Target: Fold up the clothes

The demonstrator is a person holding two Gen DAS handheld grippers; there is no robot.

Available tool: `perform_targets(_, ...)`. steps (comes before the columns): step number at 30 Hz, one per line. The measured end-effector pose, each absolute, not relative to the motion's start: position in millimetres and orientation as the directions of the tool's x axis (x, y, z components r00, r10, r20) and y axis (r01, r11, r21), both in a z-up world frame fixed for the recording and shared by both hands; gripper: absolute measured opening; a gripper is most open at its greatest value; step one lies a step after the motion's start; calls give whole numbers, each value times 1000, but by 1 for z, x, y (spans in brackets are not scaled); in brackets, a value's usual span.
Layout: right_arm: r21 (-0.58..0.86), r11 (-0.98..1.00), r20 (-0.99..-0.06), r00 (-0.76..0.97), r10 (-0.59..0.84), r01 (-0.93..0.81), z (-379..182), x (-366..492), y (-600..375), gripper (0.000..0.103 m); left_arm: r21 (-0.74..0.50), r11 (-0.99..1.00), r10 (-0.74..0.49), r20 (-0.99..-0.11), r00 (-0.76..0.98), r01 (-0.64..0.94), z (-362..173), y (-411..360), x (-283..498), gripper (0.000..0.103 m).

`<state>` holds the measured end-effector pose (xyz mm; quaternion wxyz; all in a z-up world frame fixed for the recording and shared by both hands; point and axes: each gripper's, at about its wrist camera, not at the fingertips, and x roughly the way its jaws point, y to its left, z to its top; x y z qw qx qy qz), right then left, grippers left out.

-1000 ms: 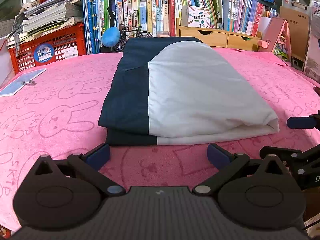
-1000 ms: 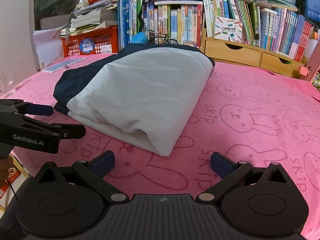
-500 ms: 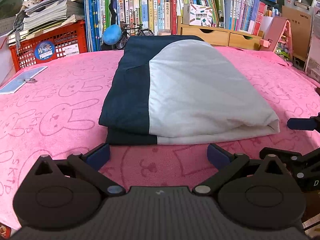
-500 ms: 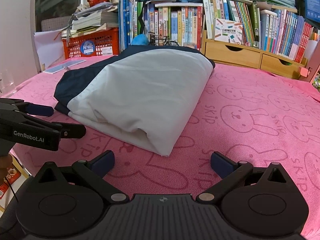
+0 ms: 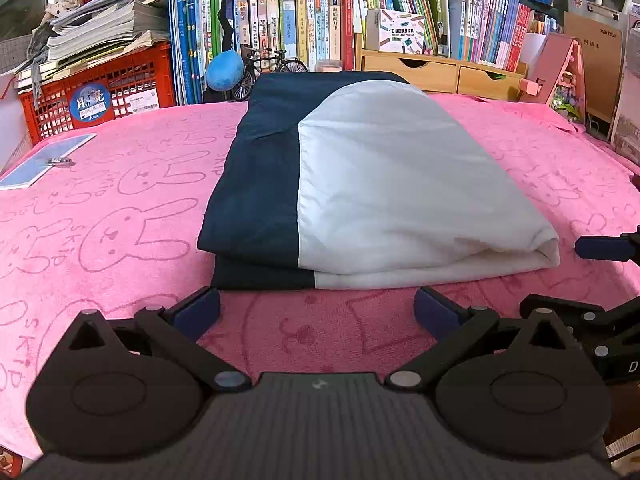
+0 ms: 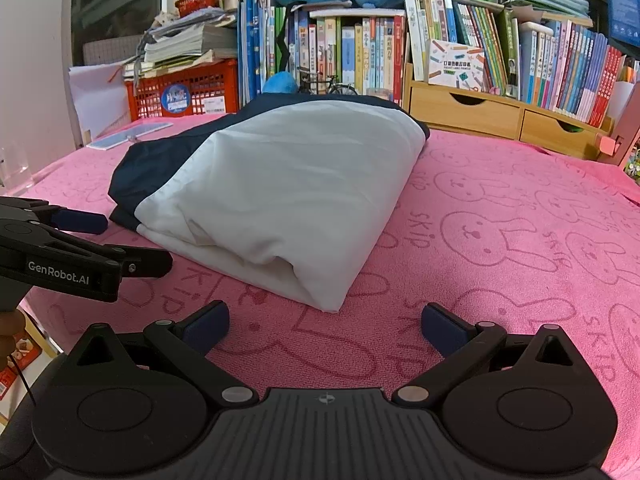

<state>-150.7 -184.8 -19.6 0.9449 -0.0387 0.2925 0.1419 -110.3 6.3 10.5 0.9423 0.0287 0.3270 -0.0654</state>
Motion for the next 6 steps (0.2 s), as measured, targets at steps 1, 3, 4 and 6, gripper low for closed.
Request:
perform_targets(1,10,957,-563,789,246,-291,-20,-151,-185,103,11,990,-105,-619,778,142,10,6,-110,103)
perform_targets(3,10,957,-562,789,246,-291,-20,-151,-185,103,11,990,-105,-617,780,142,10,7,-111,103)
perform_targets(4,10,957,-562,790,246,-291,-20,-151,-185,103,11,990,-105,-616,781,141,10,7,-111,103)
perform_targets(6,10,957,-561,790,247,-291,-20,-151,-185,103,11,990,-104,-614,783,141,10,6,-112,103)
